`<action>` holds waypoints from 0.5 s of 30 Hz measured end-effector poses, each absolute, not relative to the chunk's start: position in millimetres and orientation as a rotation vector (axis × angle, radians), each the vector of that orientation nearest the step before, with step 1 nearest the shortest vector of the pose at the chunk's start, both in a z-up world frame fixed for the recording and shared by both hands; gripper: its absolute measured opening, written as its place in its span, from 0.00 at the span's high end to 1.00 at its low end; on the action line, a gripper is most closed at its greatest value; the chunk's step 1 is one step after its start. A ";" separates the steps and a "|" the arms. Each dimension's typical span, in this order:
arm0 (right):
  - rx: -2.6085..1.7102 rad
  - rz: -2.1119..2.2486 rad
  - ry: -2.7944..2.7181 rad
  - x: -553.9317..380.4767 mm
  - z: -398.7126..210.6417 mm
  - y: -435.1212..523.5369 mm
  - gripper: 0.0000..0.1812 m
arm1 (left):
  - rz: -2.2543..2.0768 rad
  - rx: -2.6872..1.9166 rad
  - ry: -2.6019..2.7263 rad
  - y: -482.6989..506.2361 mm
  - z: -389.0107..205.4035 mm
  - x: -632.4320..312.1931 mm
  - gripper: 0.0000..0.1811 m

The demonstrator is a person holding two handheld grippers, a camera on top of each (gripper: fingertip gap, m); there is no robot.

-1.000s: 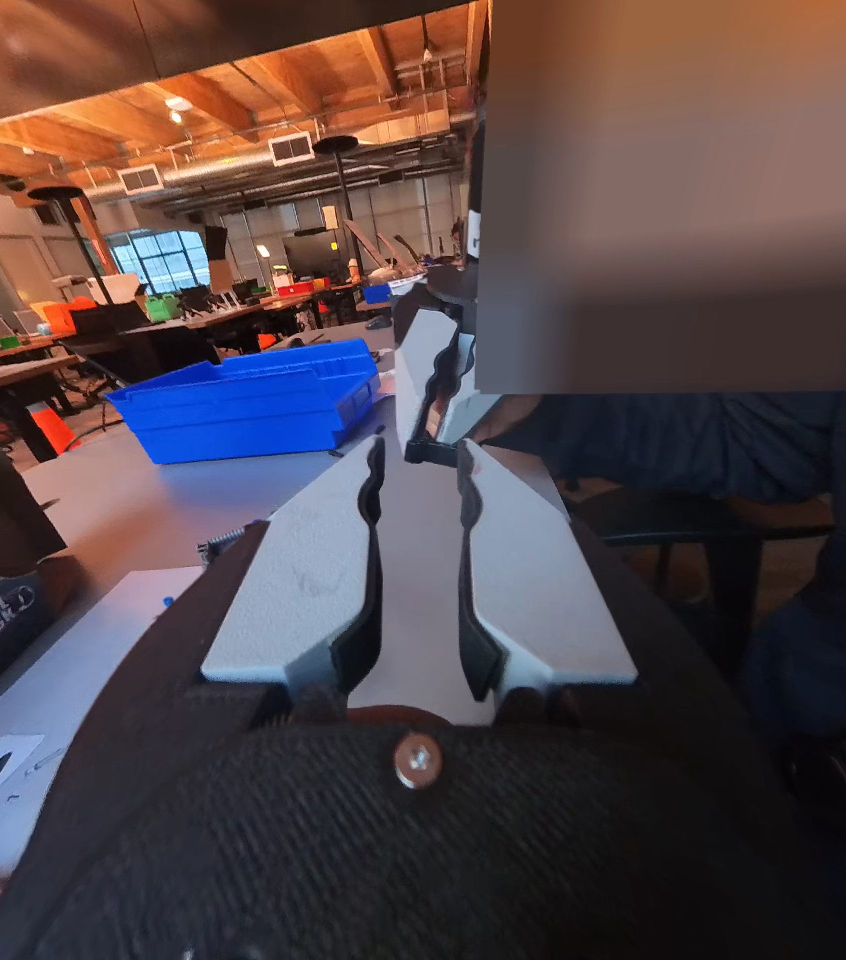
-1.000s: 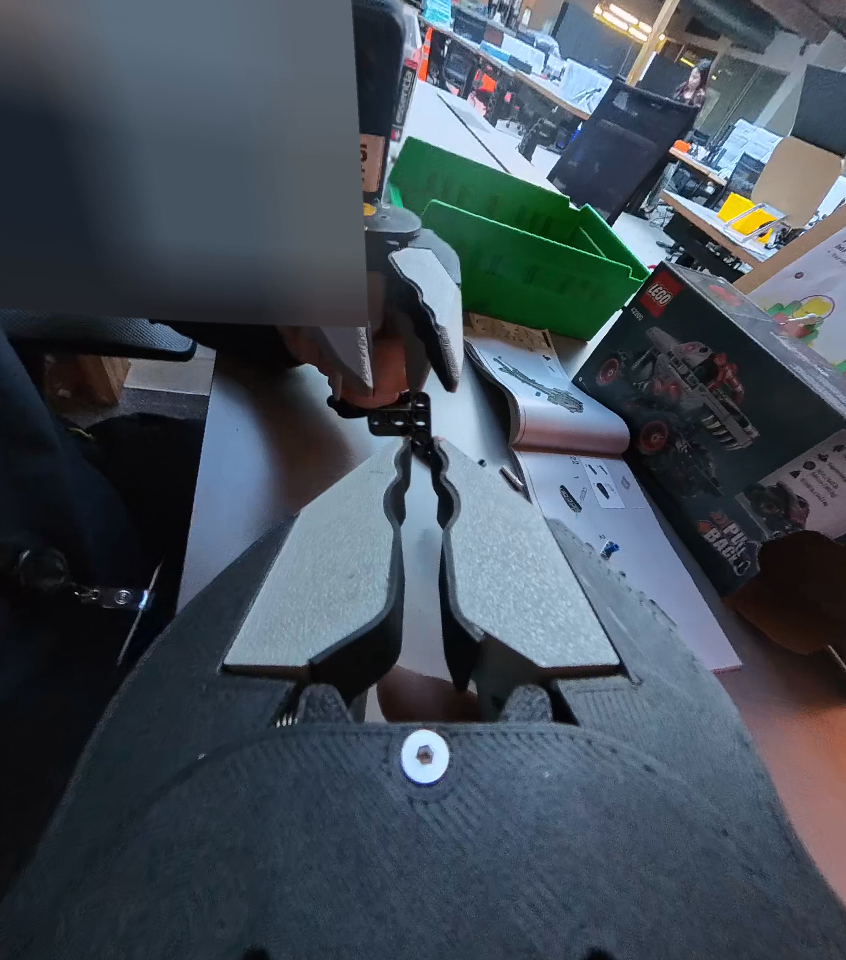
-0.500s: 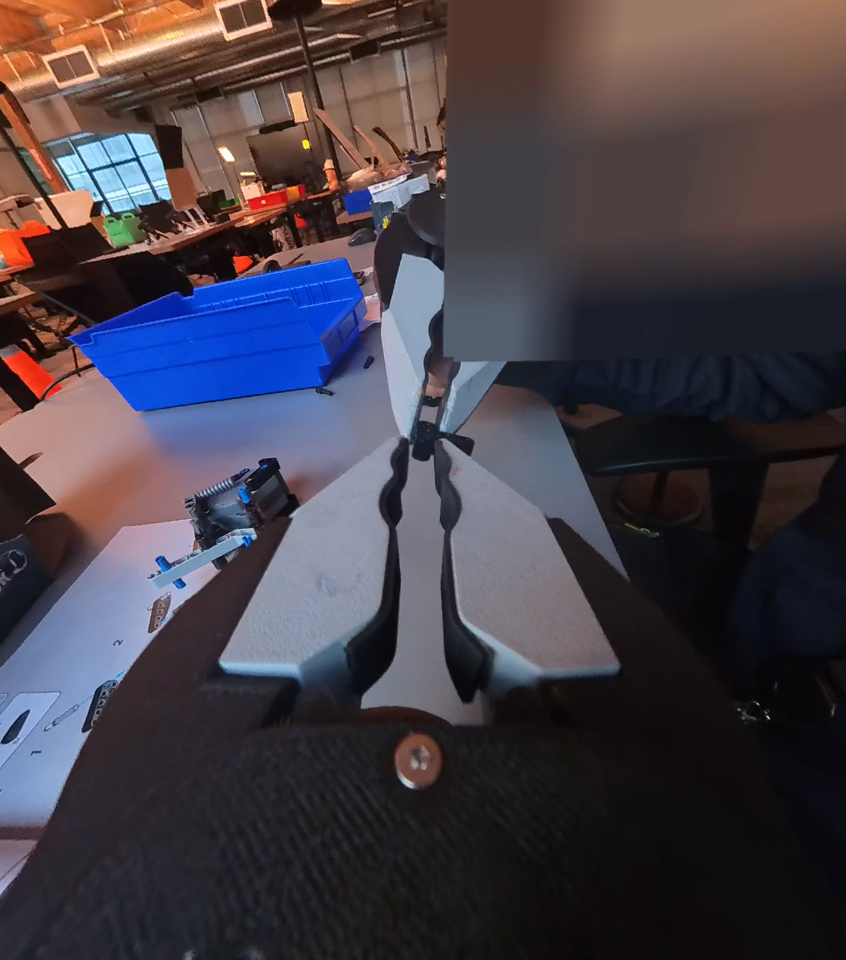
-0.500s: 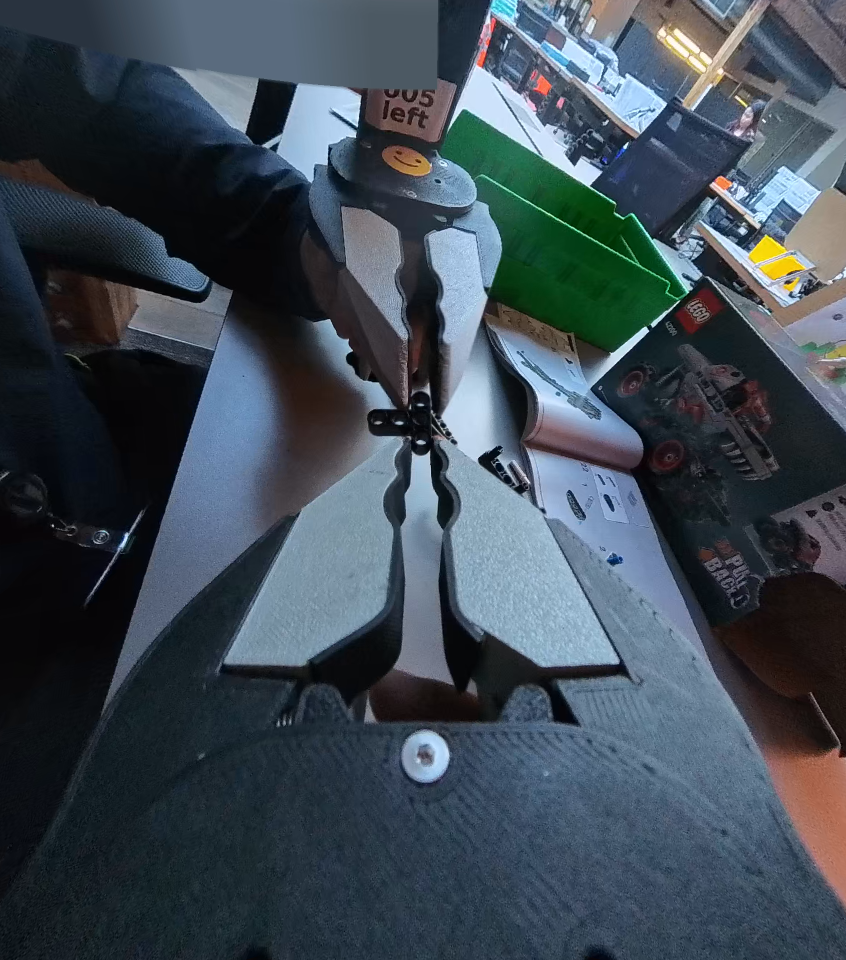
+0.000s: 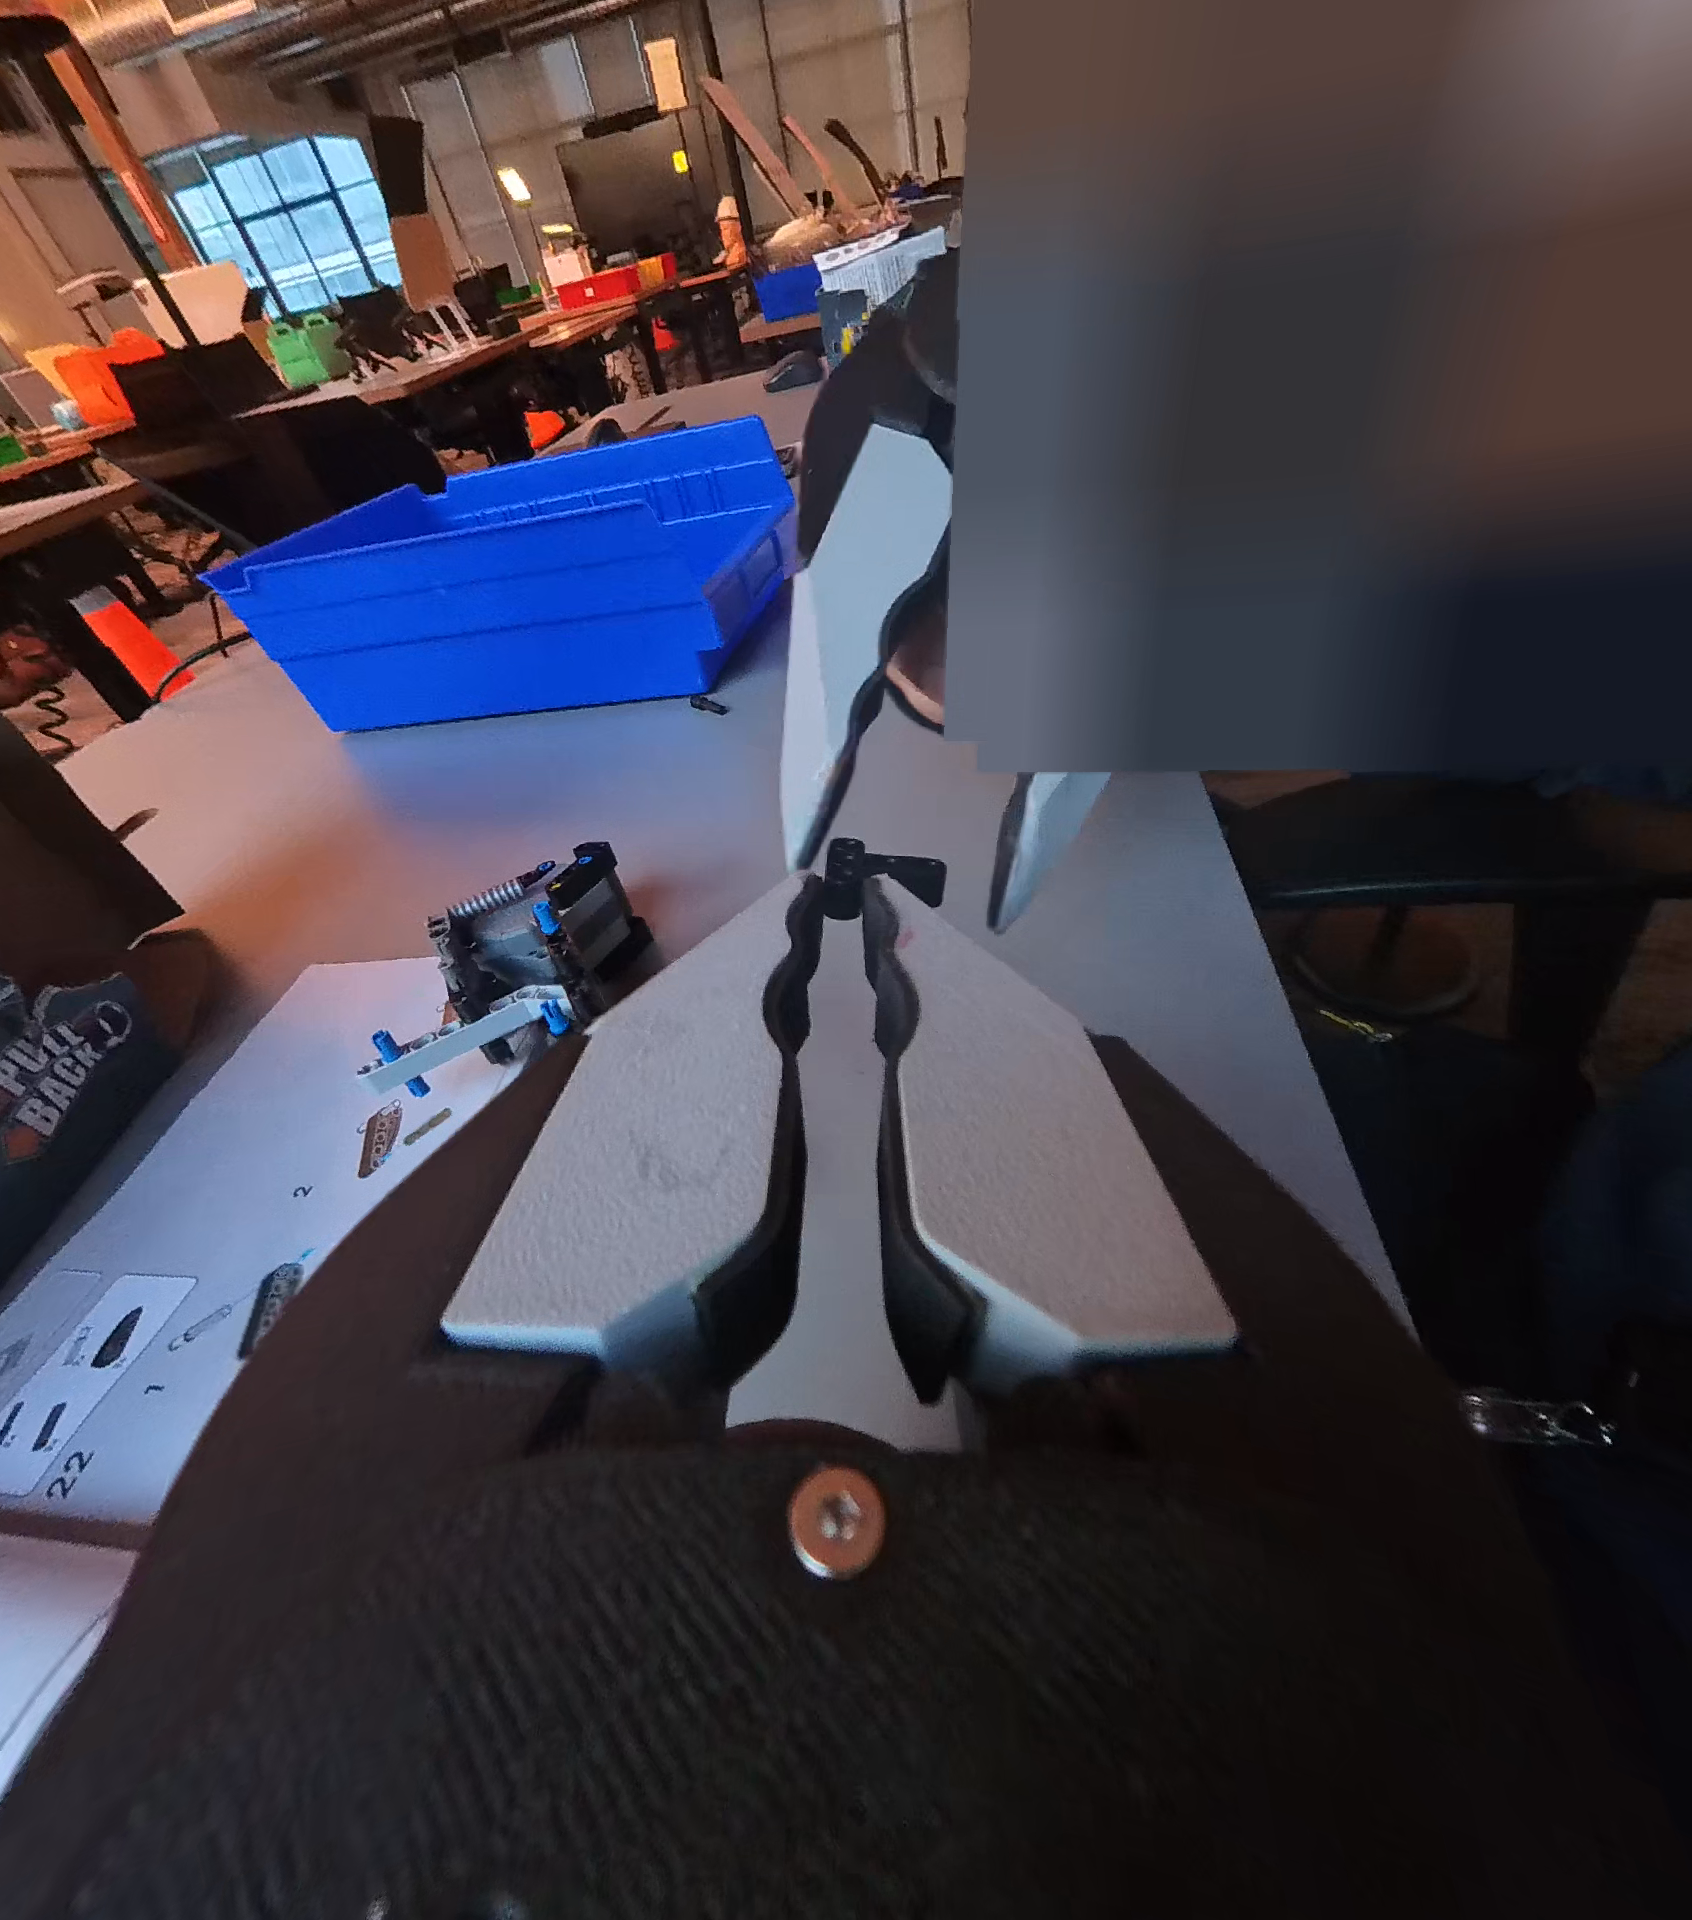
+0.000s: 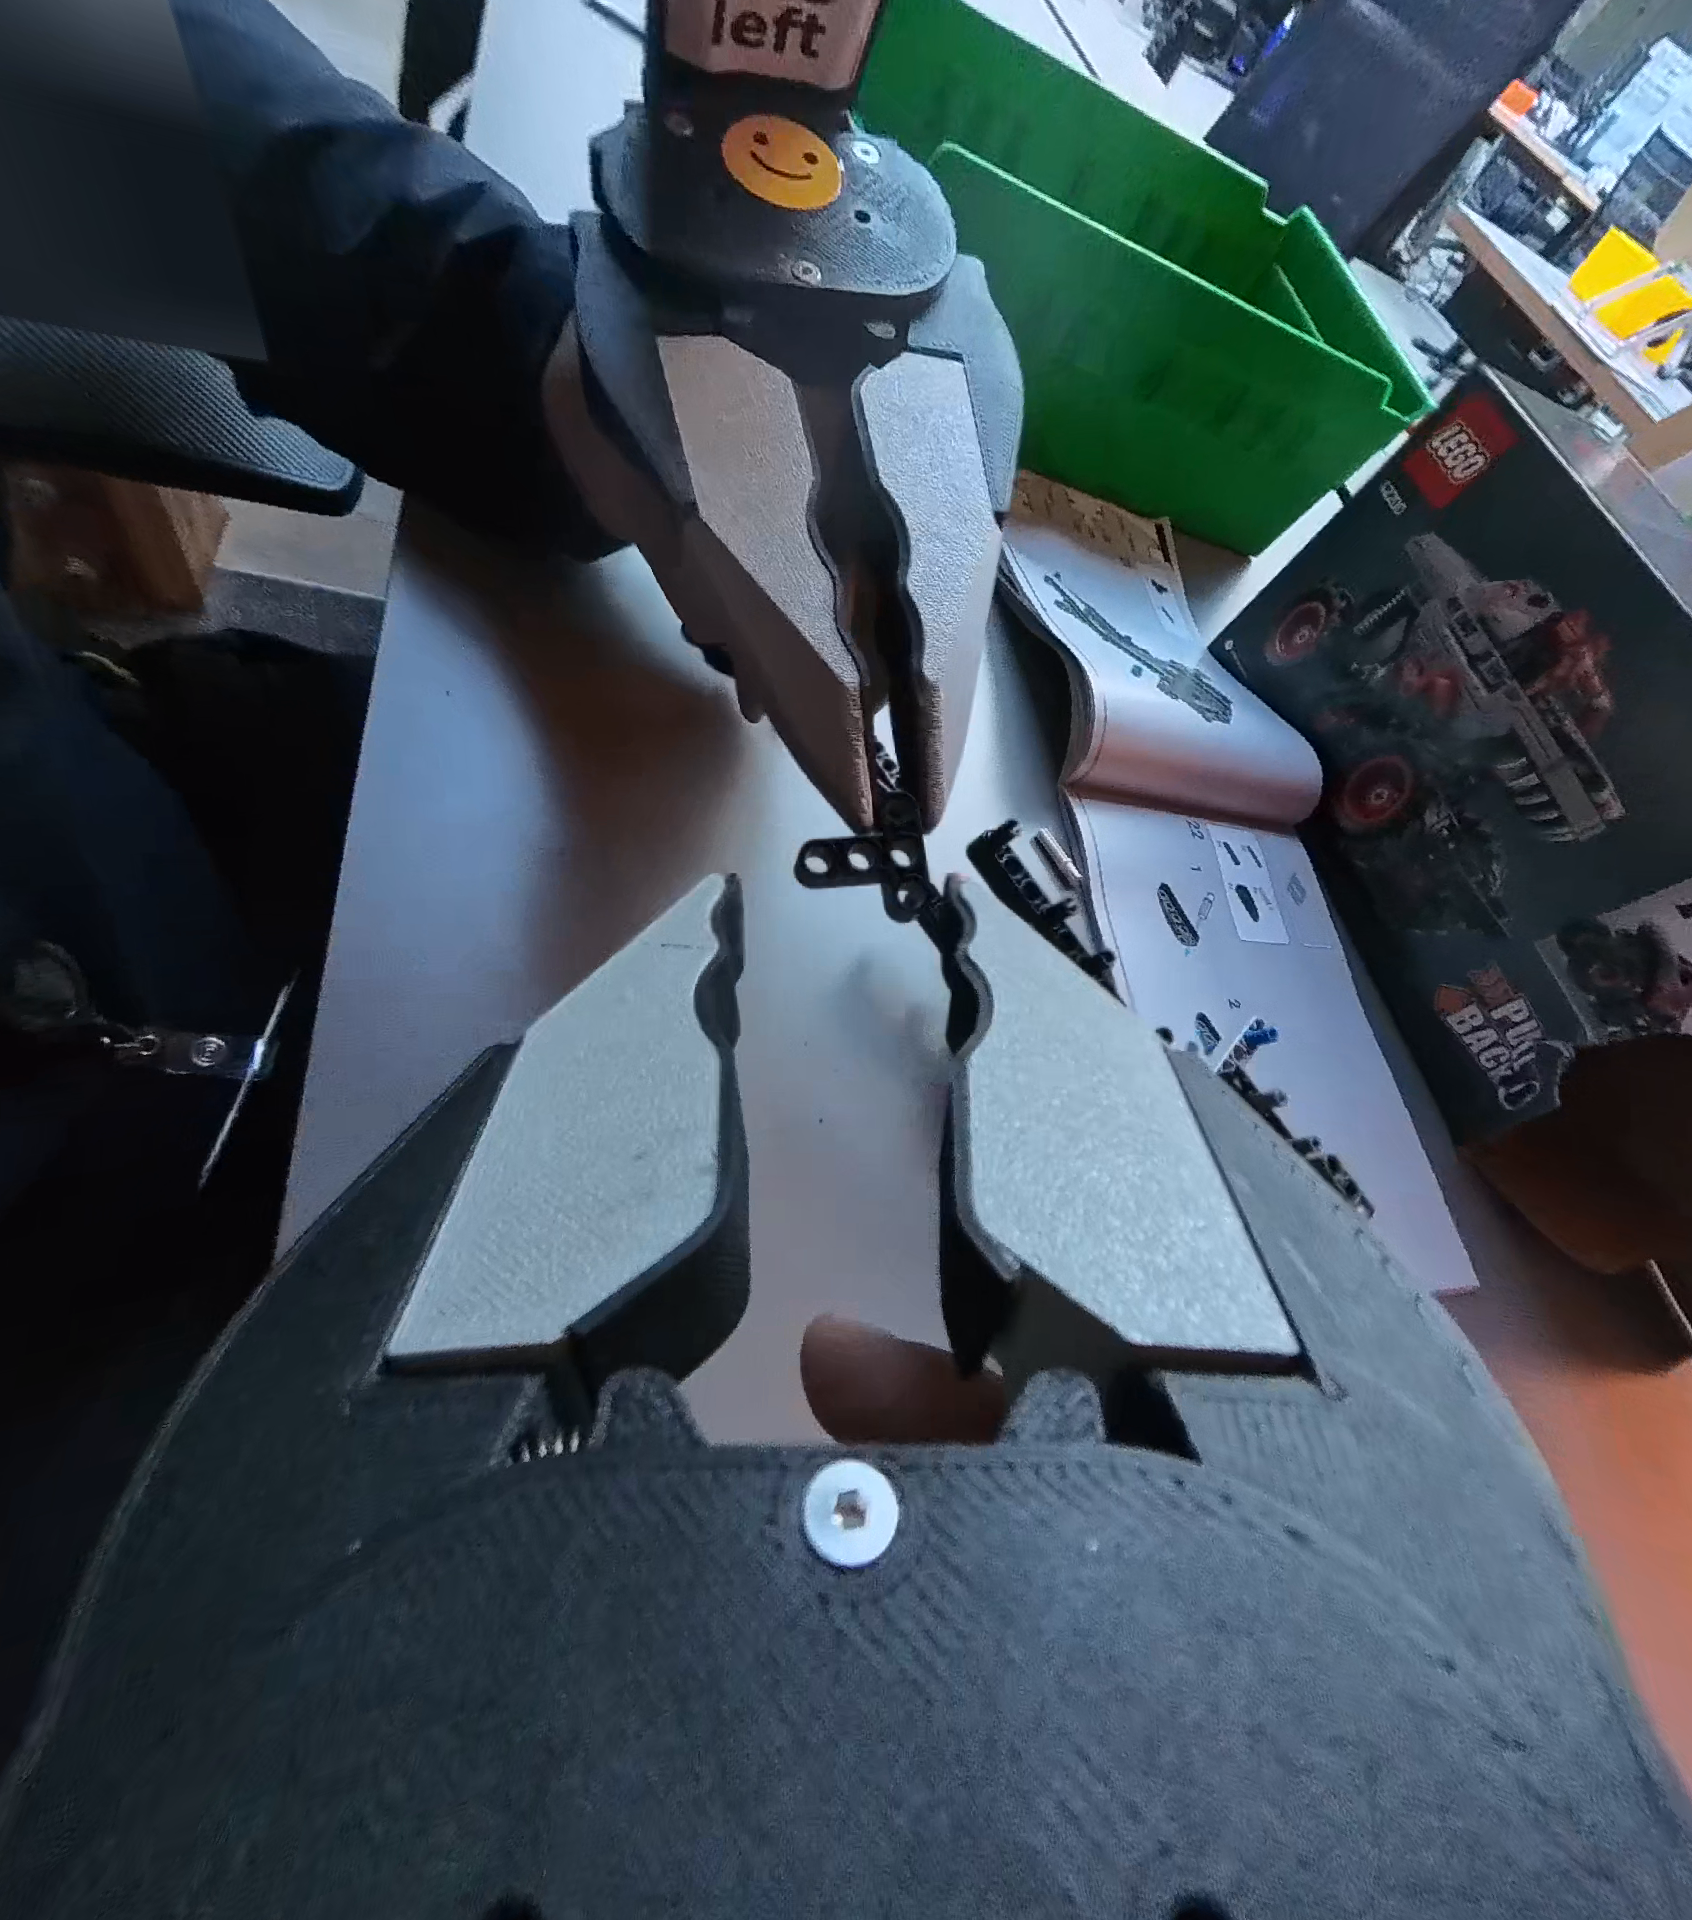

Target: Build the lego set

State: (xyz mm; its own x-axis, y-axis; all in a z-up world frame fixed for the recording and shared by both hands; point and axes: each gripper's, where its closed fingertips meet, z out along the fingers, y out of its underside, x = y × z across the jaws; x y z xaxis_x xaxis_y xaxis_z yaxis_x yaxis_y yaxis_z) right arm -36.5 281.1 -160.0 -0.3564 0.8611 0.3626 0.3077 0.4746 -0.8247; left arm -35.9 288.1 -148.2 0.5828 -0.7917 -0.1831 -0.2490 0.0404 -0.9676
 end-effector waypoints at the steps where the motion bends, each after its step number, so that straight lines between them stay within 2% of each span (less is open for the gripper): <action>1: -0.973 0.826 -1.899 -38.0 -161.3 280.7 0.81 | -0.512 -1.514 0.925 288.1 -148.5 -35.6 0.98; 8: -0.943 0.808 -1.901 -41.6 -160.2 282.4 0.87 | -0.453 -1.496 0.958 288.2 -151.2 -36.0 0.98; 15: -0.939 0.813 -1.896 -44.6 -159.6 281.1 0.87 | -0.405 -1.496 0.968 290.2 -153.7 -36.8 0.98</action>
